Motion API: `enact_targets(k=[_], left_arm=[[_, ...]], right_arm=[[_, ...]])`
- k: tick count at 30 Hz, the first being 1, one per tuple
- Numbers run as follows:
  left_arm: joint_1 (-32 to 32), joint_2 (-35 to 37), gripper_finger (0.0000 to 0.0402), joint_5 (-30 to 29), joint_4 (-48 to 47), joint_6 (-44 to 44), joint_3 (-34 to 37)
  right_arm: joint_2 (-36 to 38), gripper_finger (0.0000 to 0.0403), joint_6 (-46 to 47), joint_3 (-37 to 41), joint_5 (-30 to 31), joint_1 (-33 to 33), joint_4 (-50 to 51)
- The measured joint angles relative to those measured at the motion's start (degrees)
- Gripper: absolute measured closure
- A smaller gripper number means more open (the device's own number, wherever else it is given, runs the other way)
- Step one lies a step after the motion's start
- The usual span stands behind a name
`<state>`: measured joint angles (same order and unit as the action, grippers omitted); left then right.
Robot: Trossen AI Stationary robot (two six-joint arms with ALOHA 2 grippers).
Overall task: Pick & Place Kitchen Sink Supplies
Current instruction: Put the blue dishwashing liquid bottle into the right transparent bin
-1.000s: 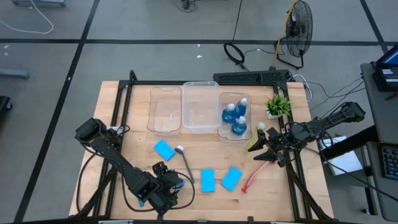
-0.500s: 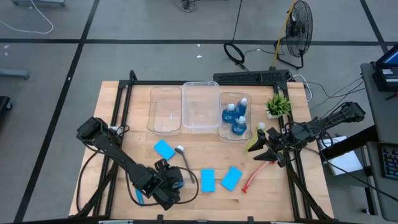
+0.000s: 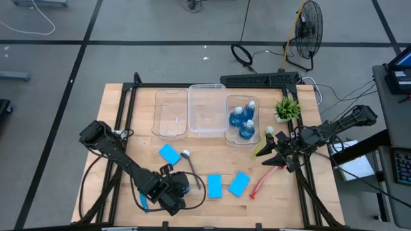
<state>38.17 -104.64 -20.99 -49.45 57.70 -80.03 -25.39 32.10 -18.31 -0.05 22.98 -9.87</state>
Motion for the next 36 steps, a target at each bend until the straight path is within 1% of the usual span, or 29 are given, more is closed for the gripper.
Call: enact_targets(k=[8, 11, 13, 20, 27, 30, 36], left_arm=[[-1.09, 0.47, 0.0237, -0.05, -0.02, 0.77, 0.00], [-2.05, 1.59, 0.0237, -0.14, -0.24, -1.46, -0.45], [-2.92, 2.31, 0.0237, -0.30, -0.16, -4.27, -1.66], [-5.78, 5.04, 0.0237, -0.04, 0.59, -19.00, -5.40], [-7.33, 6.45, 0.0237, 0.02, 5.53, -38.27, -5.79], [-8.11, 6.45, 0.0237, 0.15, 6.60, -41.29, -5.79], [-10.00, 6.45, 0.0237, 0.43, 6.40, -40.94, -5.79]], right_arm=[[0.00, 0.0193, 0.16, 0.00, 0.00, 0.00, 0.01], [-0.02, 0.0193, 0.17, 0.00, 0.00, 0.00, 0.02], [0.00, 0.0193, 0.17, 0.00, 0.00, -0.01, 0.00], [-0.02, 0.0193, 0.11, 0.00, 0.00, -0.02, 0.00], [-0.01, 0.0193, 0.02, 0.00, 0.00, -0.02, 0.00], [0.00, 0.0193, 0.02, 0.00, 0.00, -0.02, 0.00], [-0.02, 0.0193, 0.02, 0.00, 0.00, -0.02, 0.01]])
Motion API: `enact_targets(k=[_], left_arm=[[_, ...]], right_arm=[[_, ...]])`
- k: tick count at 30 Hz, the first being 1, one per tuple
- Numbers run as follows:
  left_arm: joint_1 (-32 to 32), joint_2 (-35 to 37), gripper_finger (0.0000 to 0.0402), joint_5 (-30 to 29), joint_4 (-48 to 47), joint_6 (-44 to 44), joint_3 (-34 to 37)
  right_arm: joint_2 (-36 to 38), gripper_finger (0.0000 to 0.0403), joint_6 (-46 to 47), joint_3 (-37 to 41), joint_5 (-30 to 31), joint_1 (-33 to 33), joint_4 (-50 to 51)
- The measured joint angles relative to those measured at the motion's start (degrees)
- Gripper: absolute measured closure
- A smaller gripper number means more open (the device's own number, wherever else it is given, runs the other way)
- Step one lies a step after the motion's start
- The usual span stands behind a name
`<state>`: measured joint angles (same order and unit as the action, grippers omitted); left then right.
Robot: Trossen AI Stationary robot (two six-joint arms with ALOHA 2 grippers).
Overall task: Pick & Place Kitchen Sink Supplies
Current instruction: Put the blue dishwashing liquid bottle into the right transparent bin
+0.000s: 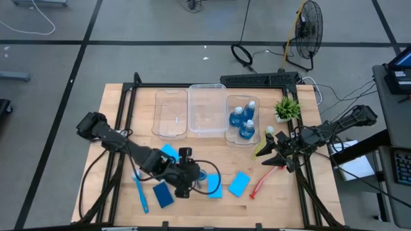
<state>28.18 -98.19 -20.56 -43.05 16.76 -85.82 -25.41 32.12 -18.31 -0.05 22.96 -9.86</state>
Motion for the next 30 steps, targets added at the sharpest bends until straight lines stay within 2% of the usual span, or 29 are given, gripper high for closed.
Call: enact_targets(k=[4, 9, 15, 23, 26, 30], left_arm=[[-1.65, 0.00, 0.0237, -0.04, 1.21, 5.52, 0.00], [-5.60, 0.00, 0.0237, -0.08, 8.45, 10.84, 0.00], [-10.93, 0.00, 0.0237, 5.32, 21.57, 10.77, 0.00], [-16.17, 0.00, 0.0237, 6.47, 29.16, 9.02, 0.00], [-17.25, 0.00, 0.0237, 7.69, 29.83, 8.91, 0.00], [-17.96, 0.00, 0.0237, 7.89, 29.82, 7.67, 0.00]], right_arm=[[0.00, 0.0193, 0.00, 0.00, 0.13, 0.00, -0.66], [-0.02, 0.0193, 0.54, 0.00, 0.22, 0.00, -5.91], [0.01, 0.0193, 0.16, 0.00, 0.05, 0.00, -13.56], [0.02, 0.0193, -0.86, 0.00, 0.59, 0.00, -15.64], [0.02, 0.0193, -1.90, 0.00, 4.63, 0.02, -15.65], [-0.03, 0.0193, -2.68, 0.00, 15.93, -0.01, -16.54]])
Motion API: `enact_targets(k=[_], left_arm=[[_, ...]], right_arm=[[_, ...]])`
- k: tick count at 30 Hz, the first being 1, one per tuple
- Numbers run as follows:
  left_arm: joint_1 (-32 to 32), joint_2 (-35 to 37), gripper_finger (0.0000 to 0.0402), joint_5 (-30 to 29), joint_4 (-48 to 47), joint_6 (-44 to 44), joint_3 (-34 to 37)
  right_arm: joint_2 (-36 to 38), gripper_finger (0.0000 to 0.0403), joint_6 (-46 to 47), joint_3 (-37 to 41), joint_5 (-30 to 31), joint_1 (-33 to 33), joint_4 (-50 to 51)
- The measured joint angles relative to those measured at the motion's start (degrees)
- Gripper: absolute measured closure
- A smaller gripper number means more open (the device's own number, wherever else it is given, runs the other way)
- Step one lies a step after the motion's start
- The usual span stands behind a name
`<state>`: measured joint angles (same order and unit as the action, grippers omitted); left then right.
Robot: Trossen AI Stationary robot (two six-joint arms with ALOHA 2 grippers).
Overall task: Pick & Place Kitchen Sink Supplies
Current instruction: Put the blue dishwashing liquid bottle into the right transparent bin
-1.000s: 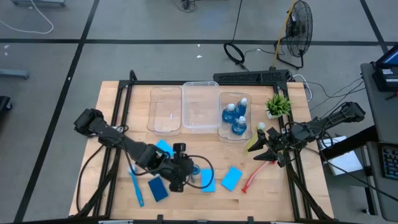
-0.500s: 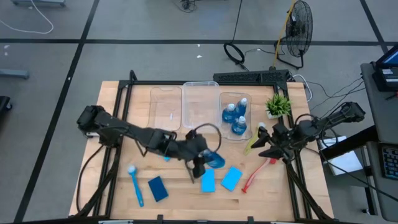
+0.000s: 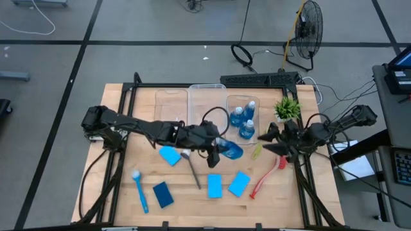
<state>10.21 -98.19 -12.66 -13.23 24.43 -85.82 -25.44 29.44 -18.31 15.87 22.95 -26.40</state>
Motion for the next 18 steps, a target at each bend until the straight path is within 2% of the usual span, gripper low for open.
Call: enact_targets(k=[6, 15, 18], left_arm=[[-0.02, 0.00, 0.0237, 0.67, 0.00, -0.27, 0.00], [0.14, -0.02, 0.0237, 2.37, -3.02, -2.29, -0.07], [0.14, -0.07, 0.0237, 2.40, -4.71, -2.52, -0.07]], right_arm=[[-1.16, 0.0193, -4.22, 0.00, 8.31, -0.01, 0.05], [-7.42, 0.0193, -4.65, 0.00, 8.09, 0.01, -1.86], [-10.34, 0.0193, -4.66, -0.07, 5.42, -0.01, -3.92]])
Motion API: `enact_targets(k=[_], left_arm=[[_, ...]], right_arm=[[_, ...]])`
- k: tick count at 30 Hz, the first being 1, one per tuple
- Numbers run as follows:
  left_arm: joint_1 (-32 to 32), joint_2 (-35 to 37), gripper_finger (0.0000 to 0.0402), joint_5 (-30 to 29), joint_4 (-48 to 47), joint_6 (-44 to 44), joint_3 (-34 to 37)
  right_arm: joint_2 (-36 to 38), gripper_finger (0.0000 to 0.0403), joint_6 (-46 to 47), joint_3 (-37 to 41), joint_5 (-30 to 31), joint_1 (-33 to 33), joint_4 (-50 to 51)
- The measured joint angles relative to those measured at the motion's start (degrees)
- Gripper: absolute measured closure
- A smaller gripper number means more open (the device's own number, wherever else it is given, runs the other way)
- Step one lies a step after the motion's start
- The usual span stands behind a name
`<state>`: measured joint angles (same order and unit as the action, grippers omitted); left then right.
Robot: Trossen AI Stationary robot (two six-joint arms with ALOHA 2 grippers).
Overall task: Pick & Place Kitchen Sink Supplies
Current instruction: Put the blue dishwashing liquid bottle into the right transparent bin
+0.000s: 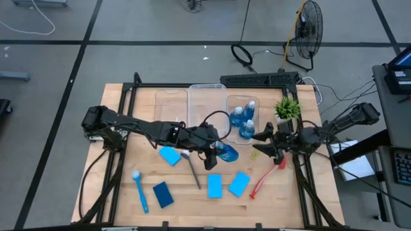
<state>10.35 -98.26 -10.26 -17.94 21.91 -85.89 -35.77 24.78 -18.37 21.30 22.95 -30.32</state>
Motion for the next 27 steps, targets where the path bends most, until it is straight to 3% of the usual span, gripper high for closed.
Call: enact_targets(k=[6, 13, 20, 27], left_arm=[[0.00, 0.00, 0.0237, 2.48, 0.00, -1.54, 0.00], [0.00, 0.00, 0.0237, 2.98, -0.29, -2.55, 0.00], [0.00, 0.00, 0.0237, 3.83, -0.43, -2.75, 0.00], [0.00, 0.00, 0.0237, 4.28, -0.43, -2.71, 0.00]], right_arm=[[-4.67, 0.0193, 0.67, -2.50, -4.55, -0.17, -0.34], [-8.43, 0.0193, -2.66, -7.17, -14.01, -2.33, 0.94], [-12.81, 0.0184, -9.65, -12.83, -13.94, -3.46, 7.27], [-14.73, 0.0148, -10.91, -15.36, -13.14, -3.95, 11.77]])
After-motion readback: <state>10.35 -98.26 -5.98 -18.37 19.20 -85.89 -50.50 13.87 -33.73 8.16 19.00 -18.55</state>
